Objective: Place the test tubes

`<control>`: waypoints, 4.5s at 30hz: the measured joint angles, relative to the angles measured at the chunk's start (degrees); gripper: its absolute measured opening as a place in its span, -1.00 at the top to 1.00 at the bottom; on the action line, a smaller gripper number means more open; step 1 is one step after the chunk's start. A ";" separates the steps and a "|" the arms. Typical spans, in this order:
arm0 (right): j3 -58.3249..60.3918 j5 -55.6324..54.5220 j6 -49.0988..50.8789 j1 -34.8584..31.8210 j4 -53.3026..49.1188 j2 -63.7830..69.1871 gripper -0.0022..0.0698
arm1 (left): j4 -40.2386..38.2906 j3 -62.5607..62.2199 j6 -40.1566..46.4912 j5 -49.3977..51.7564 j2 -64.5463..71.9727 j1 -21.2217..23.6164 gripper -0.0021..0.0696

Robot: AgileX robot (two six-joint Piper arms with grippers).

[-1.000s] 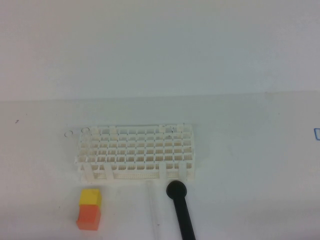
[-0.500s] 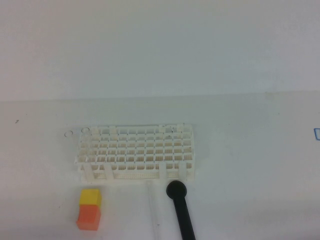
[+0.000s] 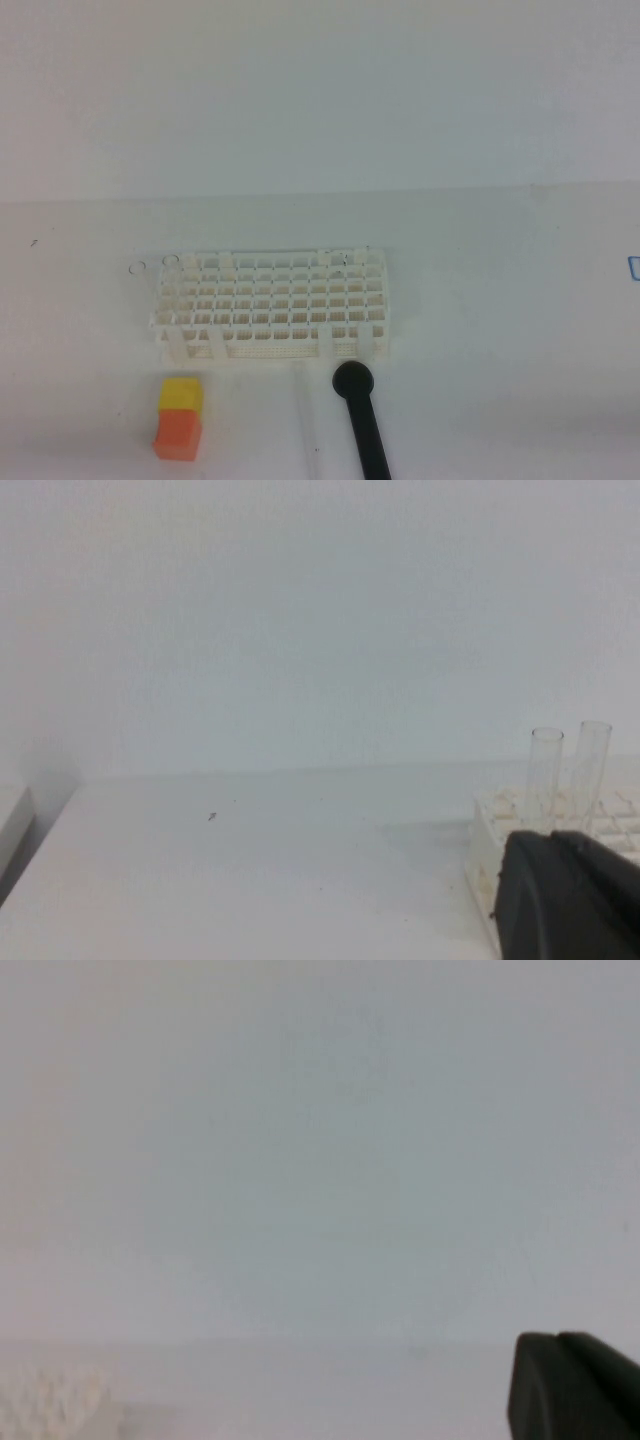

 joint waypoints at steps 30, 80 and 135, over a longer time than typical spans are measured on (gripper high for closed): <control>-21.14 11.76 -7.30 0.00 -0.76 5.34 0.94 | -1.97 -27.98 -22.27 18.18 7.95 0.00 0.95; -42.74 58.98 -11.53 0.00 -0.82 26.68 0.94 | -17.36 -39.83 -10.20 20.96 73.04 -38.85 0.84; -42.74 60.77 -11.53 0.00 -3.88 26.68 0.80 | -0.10 -54.23 -33.17 34.51 101.91 -40.12 0.25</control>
